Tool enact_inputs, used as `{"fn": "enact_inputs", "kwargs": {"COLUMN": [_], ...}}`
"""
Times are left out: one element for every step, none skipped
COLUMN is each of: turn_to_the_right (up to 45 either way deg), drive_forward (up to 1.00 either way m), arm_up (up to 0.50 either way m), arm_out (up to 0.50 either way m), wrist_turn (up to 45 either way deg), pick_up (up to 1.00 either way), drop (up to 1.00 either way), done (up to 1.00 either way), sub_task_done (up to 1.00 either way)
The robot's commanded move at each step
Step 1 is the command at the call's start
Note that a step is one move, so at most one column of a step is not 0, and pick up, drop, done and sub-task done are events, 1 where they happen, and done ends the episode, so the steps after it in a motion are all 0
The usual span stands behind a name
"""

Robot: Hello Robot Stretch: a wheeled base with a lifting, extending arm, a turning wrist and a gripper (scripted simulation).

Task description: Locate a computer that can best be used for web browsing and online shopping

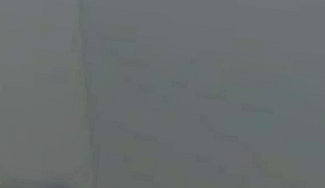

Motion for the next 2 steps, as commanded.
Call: {"fn": "enact_inputs", "kwargs": {"turn_to_the_right": [-45.0,-45.0], "drive_forward": [0.0,0.0], "arm_up": [0.0,0.0], "arm_out": [0.0,0.0], "wrist_turn": [0.0,0.0], "pick_up": [0.0,0.0], "drop": [0.0,0.0], "done": [0.0,0.0], "sub_task_done": [0.0,0.0]}}
